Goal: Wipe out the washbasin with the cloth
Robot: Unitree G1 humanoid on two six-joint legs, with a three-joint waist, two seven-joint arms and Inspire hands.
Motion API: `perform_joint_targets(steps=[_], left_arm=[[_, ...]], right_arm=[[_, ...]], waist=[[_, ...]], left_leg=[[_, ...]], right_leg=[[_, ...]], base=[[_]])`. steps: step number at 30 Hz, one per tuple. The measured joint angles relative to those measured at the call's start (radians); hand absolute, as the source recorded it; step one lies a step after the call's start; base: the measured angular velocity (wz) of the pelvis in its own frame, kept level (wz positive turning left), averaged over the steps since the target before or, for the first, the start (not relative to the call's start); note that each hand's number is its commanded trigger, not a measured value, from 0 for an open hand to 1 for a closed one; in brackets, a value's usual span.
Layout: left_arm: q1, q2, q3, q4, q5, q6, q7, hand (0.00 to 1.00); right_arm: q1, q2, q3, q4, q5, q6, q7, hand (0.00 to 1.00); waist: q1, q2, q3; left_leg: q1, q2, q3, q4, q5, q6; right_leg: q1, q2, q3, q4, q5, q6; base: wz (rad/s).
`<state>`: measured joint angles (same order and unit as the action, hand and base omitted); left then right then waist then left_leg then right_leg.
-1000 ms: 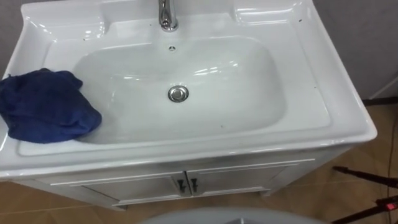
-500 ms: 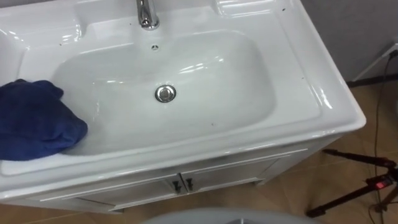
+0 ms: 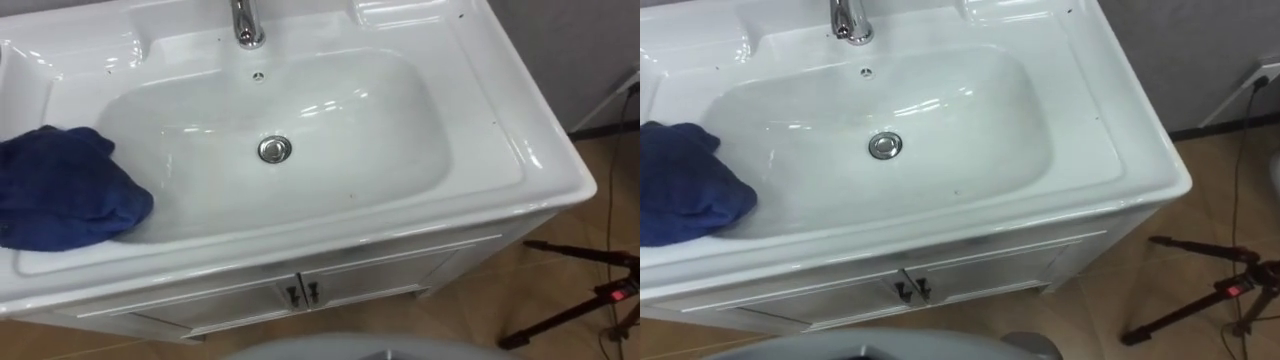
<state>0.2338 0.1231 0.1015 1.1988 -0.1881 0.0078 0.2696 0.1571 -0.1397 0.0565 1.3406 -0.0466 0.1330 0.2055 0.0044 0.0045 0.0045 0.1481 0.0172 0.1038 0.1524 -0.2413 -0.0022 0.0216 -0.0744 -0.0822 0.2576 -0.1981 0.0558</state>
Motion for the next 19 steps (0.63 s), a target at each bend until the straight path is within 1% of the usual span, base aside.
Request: perform_joint_targets(steps=[6,11,13,14,19], left_arm=[[0.000,0.000,-0.003,0.000,0.028,0.002,-0.017,0.00],[0.002,0.000,-0.008,0.006,0.055,0.017,-0.043,0.00],[0.007,0.000,-0.009,0.012,0.074,0.036,-0.049,0.00],[0.008,0.000,-0.009,0.016,0.074,0.040,-0.052,0.00],[0.010,0.005,-0.008,0.030,0.077,0.106,-0.095,0.00]], right_arm=[[-0.001,0.000,0.000,0.000,0.000,0.000,-0.005,0.00],[0.001,0.000,0.000,-0.001,-0.003,0.000,-0.019,0.00],[0.003,0.000,-0.001,-0.003,-0.003,0.011,-0.021,0.00],[0.001,0.000,-0.001,-0.003,-0.003,0.016,-0.021,0.00],[-0.009,0.000,-0.002,-0.003,0.000,0.044,-0.013,0.00]], waist=[[-0.001,-0.001,0.0002],[-0.002,-0.001,0.0007],[-0.002,-0.001,0.0008],[-0.002,-0.001,0.0008],[-0.006,-0.004,0.0009]], left_leg=[[0.002,0.000,0.000,0.001,-0.001,0.002],[0.010,0.001,0.001,0.002,-0.001,0.002],[0.021,0.001,0.001,0.002,-0.004,0.005],[0.022,0.001,0.002,0.002,-0.005,0.007],[0.019,0.000,0.001,0.009,-0.009,0.011]], right_leg=[[0.004,0.000,0.000,0.001,0.001,0.001],[0.020,0.000,-0.001,0.000,0.001,0.001],[0.031,0.000,-0.002,-0.001,0.000,0.002],[0.031,0.001,-0.002,-0.001,0.000,0.002],[0.031,-0.002,-0.004,-0.004,0.000,0.003]], base=[[0.00],[0.00],[0.00],[0.00],[0.00]])
